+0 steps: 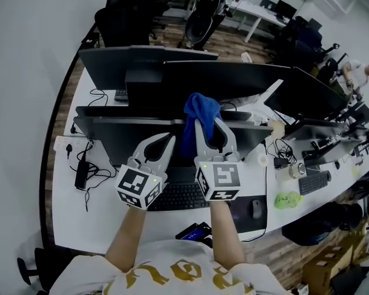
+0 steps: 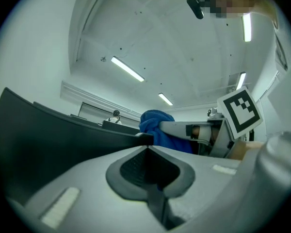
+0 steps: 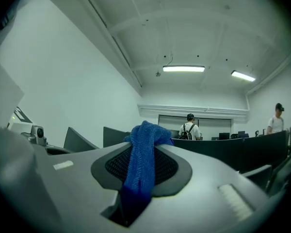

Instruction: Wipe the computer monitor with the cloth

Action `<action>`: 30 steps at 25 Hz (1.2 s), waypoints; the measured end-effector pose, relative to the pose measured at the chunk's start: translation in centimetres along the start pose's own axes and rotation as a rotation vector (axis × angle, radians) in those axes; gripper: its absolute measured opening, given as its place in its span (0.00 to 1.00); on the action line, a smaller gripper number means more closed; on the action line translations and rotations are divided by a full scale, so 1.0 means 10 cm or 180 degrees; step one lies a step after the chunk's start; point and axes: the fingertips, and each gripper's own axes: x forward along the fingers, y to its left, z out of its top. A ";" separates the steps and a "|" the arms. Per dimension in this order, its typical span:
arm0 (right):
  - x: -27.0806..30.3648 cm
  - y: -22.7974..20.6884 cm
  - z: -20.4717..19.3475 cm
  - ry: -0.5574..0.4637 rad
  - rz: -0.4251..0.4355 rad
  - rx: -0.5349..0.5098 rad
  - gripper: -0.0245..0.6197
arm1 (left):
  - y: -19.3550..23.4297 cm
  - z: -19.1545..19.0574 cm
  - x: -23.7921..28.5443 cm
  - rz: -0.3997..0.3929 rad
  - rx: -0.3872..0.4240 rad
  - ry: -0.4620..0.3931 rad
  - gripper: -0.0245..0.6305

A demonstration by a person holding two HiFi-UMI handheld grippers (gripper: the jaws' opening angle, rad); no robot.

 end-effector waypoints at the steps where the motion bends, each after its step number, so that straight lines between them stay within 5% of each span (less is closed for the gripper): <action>1: 0.00 0.00 0.00 -0.0005 -0.0003 0.0019 0.22 | -0.01 0.00 0.00 -0.0041 0.0010 -0.0013 0.04; 13: 0.01 -0.02 0.01 -0.0011 -0.0035 -0.0063 0.22 | -0.10 -0.13 0.12 -0.0292 -0.0091 -0.0105 0.04; 30: -0.13 -0.32 -0.03 -0.0045 0.0202 -0.0169 0.22 | -0.44 -0.15 0.34 0.0115 0.0146 -0.0045 0.04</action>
